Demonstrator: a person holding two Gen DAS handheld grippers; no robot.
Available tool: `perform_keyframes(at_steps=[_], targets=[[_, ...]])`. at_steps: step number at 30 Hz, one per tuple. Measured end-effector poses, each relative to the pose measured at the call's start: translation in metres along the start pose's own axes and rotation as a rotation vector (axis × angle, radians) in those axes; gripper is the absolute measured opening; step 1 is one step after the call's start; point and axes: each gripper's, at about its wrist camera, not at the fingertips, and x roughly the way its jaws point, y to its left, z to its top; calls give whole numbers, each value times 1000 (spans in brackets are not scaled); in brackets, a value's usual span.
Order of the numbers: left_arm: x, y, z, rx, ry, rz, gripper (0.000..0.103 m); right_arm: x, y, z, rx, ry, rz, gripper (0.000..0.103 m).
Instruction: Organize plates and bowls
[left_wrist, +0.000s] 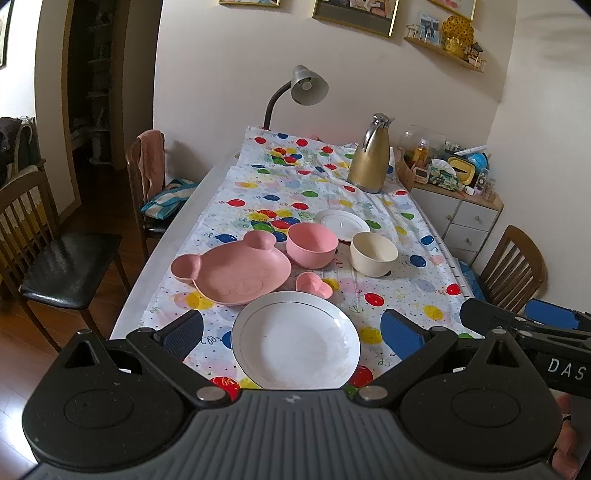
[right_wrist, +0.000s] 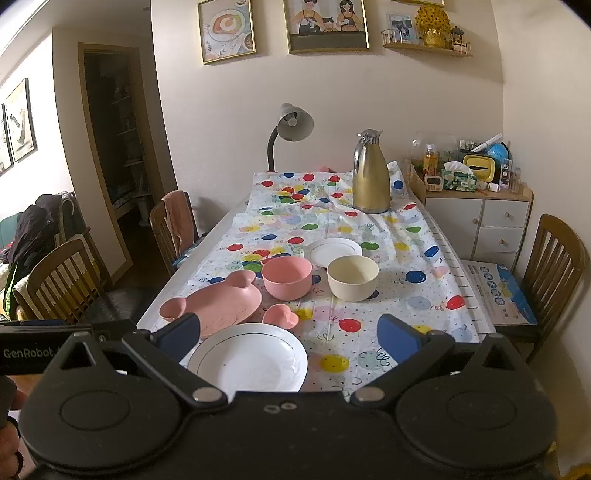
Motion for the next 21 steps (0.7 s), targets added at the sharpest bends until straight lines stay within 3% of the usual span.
perform_keyframes(at_steps=[8, 21], targets=[[39, 7, 0, -12, 44, 23, 103, 26, -5, 4, -14, 38, -19, 102], [151, 41, -27, -92, 206, 83, 103, 146, -39, -21, -42, 218, 38, 102]])
